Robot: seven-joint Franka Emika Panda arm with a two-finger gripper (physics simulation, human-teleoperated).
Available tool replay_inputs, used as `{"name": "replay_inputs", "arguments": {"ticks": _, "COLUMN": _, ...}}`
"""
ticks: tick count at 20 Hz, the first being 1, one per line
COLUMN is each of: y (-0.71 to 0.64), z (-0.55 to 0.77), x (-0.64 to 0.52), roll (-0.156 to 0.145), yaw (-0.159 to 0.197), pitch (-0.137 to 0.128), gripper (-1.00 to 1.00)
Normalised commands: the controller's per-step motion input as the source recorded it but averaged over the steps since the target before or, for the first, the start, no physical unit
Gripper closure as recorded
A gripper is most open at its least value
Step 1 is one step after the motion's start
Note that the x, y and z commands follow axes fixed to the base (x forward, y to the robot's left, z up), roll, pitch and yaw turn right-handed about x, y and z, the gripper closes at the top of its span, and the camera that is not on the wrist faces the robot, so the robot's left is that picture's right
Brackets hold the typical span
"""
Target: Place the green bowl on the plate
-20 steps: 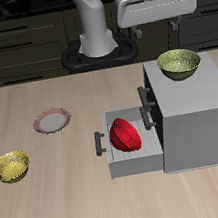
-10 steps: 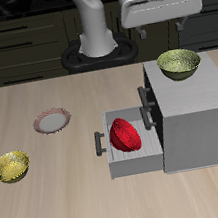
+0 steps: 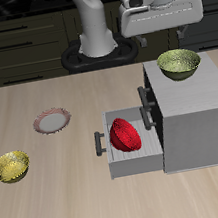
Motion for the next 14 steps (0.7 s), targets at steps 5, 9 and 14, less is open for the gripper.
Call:
{"name": "replay_inputs", "arguments": {"ticks": 5, "y": 0.00, "z": -0.10, "x": 0.07, "roll": 0.003, "yaw": 0.002, "pitch": 0.007, "gripper": -1.00}}
{"name": "replay_inputs", "arguments": {"ticks": 9, "y": 0.05, "z": -0.29, "x": 0.03, "roll": -0.008, "yaw": -0.052, "pitch": 0.056, "gripper": -1.00}}
{"name": "replay_inputs", "arguments": {"ticks": 14, "y": 0.08, "z": -0.09, "x": -0.07, "roll": -0.019, "yaw": 0.028, "pitch": 0.003, "gripper": -1.00}}
